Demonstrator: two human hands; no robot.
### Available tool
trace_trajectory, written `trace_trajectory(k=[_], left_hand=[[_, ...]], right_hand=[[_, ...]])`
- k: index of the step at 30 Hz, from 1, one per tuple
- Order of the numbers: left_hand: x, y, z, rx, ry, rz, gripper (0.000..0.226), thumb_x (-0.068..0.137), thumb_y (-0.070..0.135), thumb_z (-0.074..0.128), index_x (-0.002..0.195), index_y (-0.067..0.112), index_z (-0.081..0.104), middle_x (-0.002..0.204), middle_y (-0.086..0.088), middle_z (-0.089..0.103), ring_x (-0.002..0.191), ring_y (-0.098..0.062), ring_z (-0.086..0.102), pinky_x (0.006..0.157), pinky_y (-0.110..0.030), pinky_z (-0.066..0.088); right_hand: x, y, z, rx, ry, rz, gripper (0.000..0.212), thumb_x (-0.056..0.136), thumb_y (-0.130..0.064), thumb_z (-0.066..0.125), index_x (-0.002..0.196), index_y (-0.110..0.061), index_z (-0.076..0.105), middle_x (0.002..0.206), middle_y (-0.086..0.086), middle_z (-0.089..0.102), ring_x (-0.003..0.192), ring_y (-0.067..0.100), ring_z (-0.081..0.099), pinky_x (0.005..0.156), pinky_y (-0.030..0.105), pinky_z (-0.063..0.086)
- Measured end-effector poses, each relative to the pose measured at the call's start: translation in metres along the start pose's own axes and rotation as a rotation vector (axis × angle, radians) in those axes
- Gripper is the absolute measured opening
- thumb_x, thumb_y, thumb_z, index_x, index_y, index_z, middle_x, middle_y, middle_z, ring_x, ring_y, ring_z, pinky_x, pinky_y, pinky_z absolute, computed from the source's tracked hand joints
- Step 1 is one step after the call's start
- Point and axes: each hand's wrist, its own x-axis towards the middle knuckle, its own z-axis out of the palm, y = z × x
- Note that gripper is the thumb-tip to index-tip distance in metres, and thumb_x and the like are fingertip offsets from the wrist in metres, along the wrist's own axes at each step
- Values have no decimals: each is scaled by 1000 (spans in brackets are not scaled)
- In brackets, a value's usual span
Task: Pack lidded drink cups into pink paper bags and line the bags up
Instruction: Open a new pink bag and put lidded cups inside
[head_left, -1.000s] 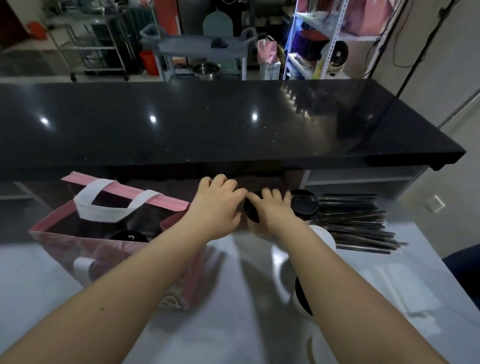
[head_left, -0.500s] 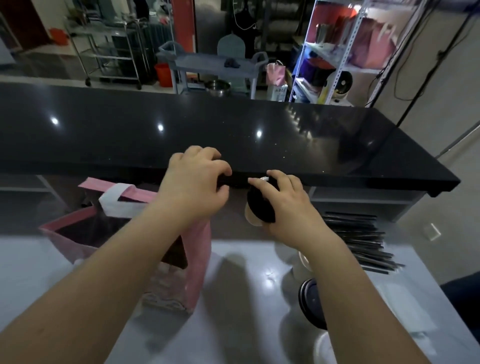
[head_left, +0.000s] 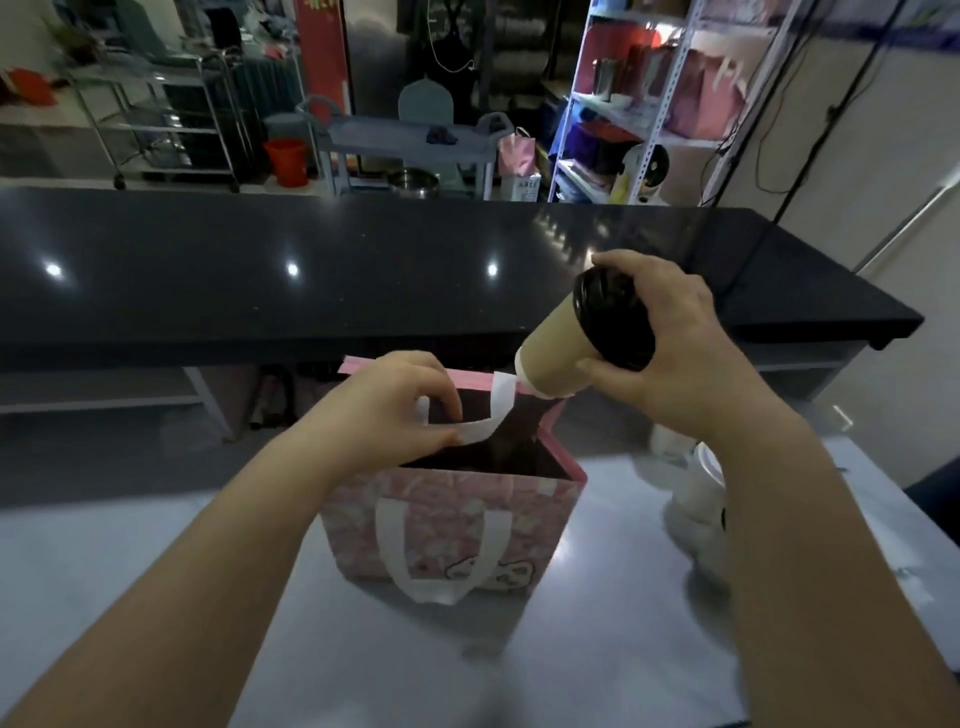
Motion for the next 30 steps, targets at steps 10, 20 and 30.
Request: trace_trajectory(k=[10, 20, 30], left_hand=[[2, -18, 19, 155, -148, 136, 97, 60, 67, 70, 144, 34, 33, 140, 9, 39, 131, -15, 33, 114, -37, 29], [-23, -17, 44, 301, -329, 65, 145, 55, 81, 68, 149, 24, -28, 157, -6, -31, 138, -25, -40, 107, -44, -26], [-28, -15, 42, 282, -376, 54, 145, 53, 81, 70, 149, 27, -25, 158, 0, -29, 121, -16, -58, 97, -44, -36]], right_hand=[[-24, -70, 58, -178, -264, 54, 82, 66, -36, 76, 135, -45, 33, 130, -13, 40, 116, 15, 30, 97, 31, 35], [-37, -37, 111, -807, -445, 81, 77, 79, -30, 71, 142, -26, 27, 126, 9, 49, 115, 30, 43, 102, 40, 35], [-45, -19, 158, -641, -560, 198, 79, 79, -11, 67, 144, -24, 25, 131, 12, 45, 115, 34, 46, 89, 41, 45]])
